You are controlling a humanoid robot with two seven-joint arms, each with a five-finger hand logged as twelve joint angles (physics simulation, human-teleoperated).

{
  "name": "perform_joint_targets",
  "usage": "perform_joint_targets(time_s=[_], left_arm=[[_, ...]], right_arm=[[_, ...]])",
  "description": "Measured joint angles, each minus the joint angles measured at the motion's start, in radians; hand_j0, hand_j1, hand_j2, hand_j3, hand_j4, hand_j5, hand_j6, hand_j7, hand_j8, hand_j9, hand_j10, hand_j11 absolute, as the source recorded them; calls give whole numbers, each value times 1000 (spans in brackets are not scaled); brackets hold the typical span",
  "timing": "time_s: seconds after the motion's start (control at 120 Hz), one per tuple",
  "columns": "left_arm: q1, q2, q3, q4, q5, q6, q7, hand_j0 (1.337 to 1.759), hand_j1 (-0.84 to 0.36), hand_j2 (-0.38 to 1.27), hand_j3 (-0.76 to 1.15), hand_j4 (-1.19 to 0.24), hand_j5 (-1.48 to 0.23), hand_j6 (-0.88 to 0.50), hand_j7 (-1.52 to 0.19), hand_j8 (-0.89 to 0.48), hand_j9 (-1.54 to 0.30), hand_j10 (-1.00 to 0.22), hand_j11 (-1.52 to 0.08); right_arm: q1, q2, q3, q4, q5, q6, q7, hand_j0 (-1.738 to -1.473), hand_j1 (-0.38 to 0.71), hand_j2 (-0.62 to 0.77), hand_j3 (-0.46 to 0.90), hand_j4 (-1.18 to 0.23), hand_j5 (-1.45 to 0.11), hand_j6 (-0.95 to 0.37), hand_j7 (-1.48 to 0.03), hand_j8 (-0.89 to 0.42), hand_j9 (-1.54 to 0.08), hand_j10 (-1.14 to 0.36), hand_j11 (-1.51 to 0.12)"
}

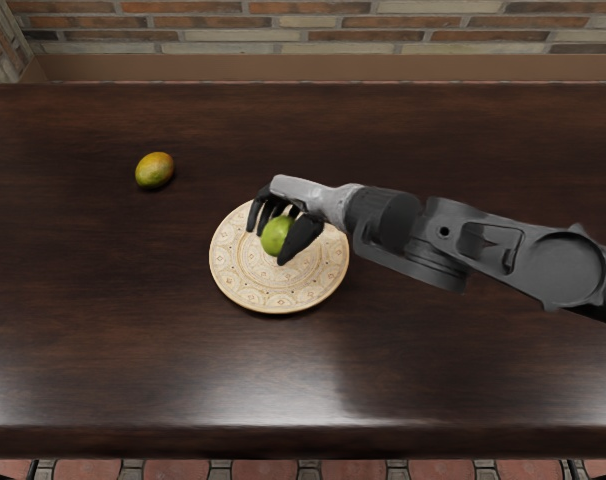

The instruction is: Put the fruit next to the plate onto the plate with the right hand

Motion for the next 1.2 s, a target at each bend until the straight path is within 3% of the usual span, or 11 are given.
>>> perform_joint_targets(time_s=[0.092,0.217,0.383,0.617,0.75,0.867,1.117,1.2], left_arm=[[0,0,0,0,0,0,0,1658,69,46,0,-234,-304,-234,-304,-234,-304,-234,-303],[0,0,0,0,0,0,0,1658,69,46,0,-234,-304,-234,-304,-234,-304,-234,-304],[0,0,0,0,0,0,0,1658,69,47,0,-234,-304,-233,-304,-233,-304,-233,-304],[0,0,0,0,0,0,0,1658,69,47,0,-234,-304,-233,-304,-234,-304,-233,-304],[0,0,0,0,0,0,0,1658,69,47,0,-234,-304,-233,-304,-234,-304,-233,-304],[0,0,0,0,0,0,0,1658,69,47,0,-234,-304,-234,-304,-234,-304,-234,-304],[0,0,0,0,0,0,0,1658,69,47,0,-234,-304,-234,-304,-234,-304,-234,-304],[0,0,0,0,0,0,0,1658,69,47,0,-234,-304,-234,-304,-234,-304,-234,-304]], right_arm=[[1,16,-1,-15,-4,2,0,-1655,265,237,0,-646,-872,-623,-854,-405,-858,-514,-842],[2,30,0,-33,-3,12,1,-1656,233,146,0,-587,-788,-649,-774,-436,-781,-524,-768],[-2,33,1,-45,5,16,2,-1657,87,35,0,-409,-543,-437,-536,-342,-540,-381,-534],[-8,9,24,-51,45,23,13,-1658,-123,-2,0,-204,-268,-213,-266,-183,-267,-195,-265],[-10,-73,100,-49,210,117,85,-1658,-206,-5,0,-128,-167,-133,-166,-117,-166,-123,-165],[-43,-152,212,-53,402,275,113,-1658,-247,-6,0,-90,-117,-93,-117,-84,-117,-87,-116],[-115,-350,314,-125,857,587,113,-1658,-286,-7,0,-55,-71,-56,-71,-53,-71,-54,-71],[-145,-426,319,-151,988,614,78,-1658,-292,-7,0,-49,-64,-50,-64,-48,-64,-49,-64]])
